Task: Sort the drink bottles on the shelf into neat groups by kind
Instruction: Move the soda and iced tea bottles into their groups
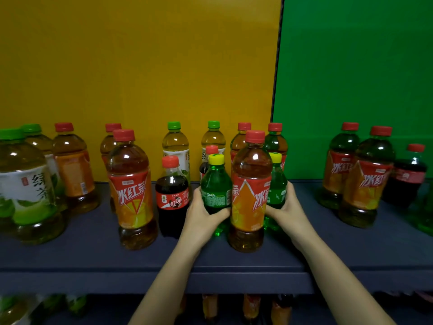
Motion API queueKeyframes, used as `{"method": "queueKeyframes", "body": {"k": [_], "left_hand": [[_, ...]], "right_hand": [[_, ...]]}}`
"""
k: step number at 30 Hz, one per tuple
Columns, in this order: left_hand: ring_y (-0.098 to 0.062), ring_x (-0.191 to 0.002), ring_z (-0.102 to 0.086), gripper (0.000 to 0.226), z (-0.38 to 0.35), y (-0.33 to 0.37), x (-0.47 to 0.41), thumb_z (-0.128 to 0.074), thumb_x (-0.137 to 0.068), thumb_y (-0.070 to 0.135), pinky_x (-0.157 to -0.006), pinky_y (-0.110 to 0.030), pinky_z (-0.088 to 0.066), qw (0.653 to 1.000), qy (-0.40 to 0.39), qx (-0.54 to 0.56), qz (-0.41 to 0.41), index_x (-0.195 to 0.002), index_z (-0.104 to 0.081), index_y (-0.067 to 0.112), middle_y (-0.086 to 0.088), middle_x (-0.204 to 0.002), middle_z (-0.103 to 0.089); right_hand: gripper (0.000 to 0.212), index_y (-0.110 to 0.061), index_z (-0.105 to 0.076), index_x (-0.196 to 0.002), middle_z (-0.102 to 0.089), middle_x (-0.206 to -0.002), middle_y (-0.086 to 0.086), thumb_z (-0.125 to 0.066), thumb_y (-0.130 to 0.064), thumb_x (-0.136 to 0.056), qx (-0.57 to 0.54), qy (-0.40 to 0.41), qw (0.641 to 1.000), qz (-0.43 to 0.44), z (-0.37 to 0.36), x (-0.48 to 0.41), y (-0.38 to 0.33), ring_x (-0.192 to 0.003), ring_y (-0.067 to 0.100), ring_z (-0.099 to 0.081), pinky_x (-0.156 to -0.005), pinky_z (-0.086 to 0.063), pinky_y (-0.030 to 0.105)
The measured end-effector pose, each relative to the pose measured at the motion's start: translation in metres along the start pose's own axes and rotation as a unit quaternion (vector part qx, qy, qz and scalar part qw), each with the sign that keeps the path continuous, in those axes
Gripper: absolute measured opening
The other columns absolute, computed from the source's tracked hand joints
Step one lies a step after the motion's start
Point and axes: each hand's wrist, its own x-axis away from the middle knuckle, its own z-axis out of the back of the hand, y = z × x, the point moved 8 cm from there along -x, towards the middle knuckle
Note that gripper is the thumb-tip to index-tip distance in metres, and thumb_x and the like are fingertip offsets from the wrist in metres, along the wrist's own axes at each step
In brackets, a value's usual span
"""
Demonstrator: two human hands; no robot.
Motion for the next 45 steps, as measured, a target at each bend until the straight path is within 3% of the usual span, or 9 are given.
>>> {"method": "queueKeyframes", "body": {"k": [7,11,15,19,23,32,36,42,45], "left_hand": [[-0.012,-0.11,-0.055,0.064,0.006,0.003,0.012,-0.077,-0.073,0.019,-0.096,-0.037,-0.047,0.997,0.039,-0.049,-0.043,-0.124,-0.039,0.019,0.001,-0.12,-0.056],[-0.01,-0.114,-0.052,0.065,0.01,0.009,0.027,-0.076,-0.074,0.022,-0.095,-0.028,-0.043,0.992,0.062,-0.073,-0.086,-0.126,-0.037,0.021,0.004,-0.123,-0.054],[-0.007,-0.113,-0.055,0.067,0.017,0.012,0.04,-0.077,-0.072,0.03,-0.096,-0.03,-0.046,0.99,0.077,-0.062,-0.102,-0.127,-0.04,0.02,0.006,-0.121,-0.057],[0.011,-0.095,-0.057,0.057,0.024,0.022,0.048,-0.077,-0.071,0.016,-0.078,-0.006,-0.046,0.992,0.068,-0.032,-0.106,-0.116,-0.044,0.023,0.014,-0.106,-0.06],[0.013,-0.091,-0.058,0.054,0.028,0.037,0.054,-0.077,-0.069,0.011,-0.071,-0.004,-0.045,0.991,0.048,0.007,-0.122,-0.11,-0.046,0.026,0.017,-0.1,-0.061],[0.003,-0.09,-0.064,0.06,-0.017,0.075,0.076,-0.078,-0.054,0.032,-0.071,-0.01,-0.049,0.984,-0.068,0.101,-0.131,-0.106,-0.05,0.036,0.024,-0.097,-0.067],[-0.012,-0.094,-0.067,0.072,-0.067,0.088,0.083,-0.076,-0.049,0.038,-0.077,-0.026,-0.055,0.972,-0.125,0.163,-0.111,-0.115,-0.051,0.027,0.005,-0.103,-0.07],[-0.01,-0.082,-0.068,0.054,-0.172,0.103,0.098,-0.073,-0.053,0.016,-0.067,-0.026,-0.057,0.949,-0.16,0.267,-0.051,-0.104,-0.055,0.026,0.012,-0.084,-0.072],[-0.011,-0.078,-0.068,0.064,-0.232,0.116,0.117,-0.084,-0.049,0.009,-0.065,-0.029,-0.058,0.937,-0.18,0.3,-0.021,-0.103,-0.055,0.025,0.008,-0.084,-0.071]], "right_hand": [[0.064,-0.029,-0.033,-0.118,-0.054,-0.105,-0.018,-0.075,-0.012,-0.073,0.025,0.029,0.999,0.024,0.008,0.002,-0.002,-0.1,0.002,-0.055,-0.084,-0.045,0.026],[0.067,-0.024,-0.036,-0.123,-0.058,-0.113,-0.008,-0.077,-0.021,-0.07,0.021,0.059,0.998,0.018,0.018,0.008,-0.001,-0.108,0.013,-0.057,-0.092,-0.048,0.037],[0.067,-0.02,-0.038,-0.125,-0.058,-0.11,-0.008,-0.078,-0.021,-0.071,0.031,0.102,0.994,0.032,0.03,0.021,-0.007,-0.105,0.013,-0.057,-0.092,-0.048,0.038],[0.06,-0.02,-0.045,-0.119,-0.06,-0.103,-0.008,-0.078,-0.016,-0.07,0.024,0.157,0.986,0.047,0.044,0.036,-0.018,-0.098,0.012,-0.059,-0.089,-0.05,0.043],[0.05,-0.027,-0.052,-0.108,-0.063,-0.101,0.001,-0.079,-0.013,-0.069,0.007,0.191,0.98,0.062,0.057,0.055,-0.03,-0.095,0.022,-0.062,-0.086,-0.052,0.05],[0.039,-0.031,-0.056,-0.096,-0.066,-0.088,-0.006,-0.077,-0.011,-0.07,-0.066,0.242,0.965,0.07,0.095,0.106,-0.053,-0.08,0.013,-0.065,-0.068,-0.052,0.032],[0.041,-0.034,-0.057,-0.093,-0.068,-0.089,-0.006,-0.079,-0.021,-0.061,-0.044,0.269,0.96,0.066,0.134,0.135,-0.061,-0.084,0.016,-0.067,-0.07,-0.055,0.037],[0.036,-0.033,-0.055,-0.095,-0.066,-0.087,-0.009,-0.073,-0.011,-0.073,0.0,0.329,0.942,0.068,0.225,0.189,-0.067,-0.076,0.006,-0.066,-0.065,-0.055,0.031],[0.04,-0.031,-0.054,-0.096,-0.065,-0.089,-0.005,-0.079,-0.016,-0.069,0.03,0.344,0.936,0.069,0.275,0.217,-0.07,-0.073,0.004,-0.065,-0.059,-0.053,0.021]]}}
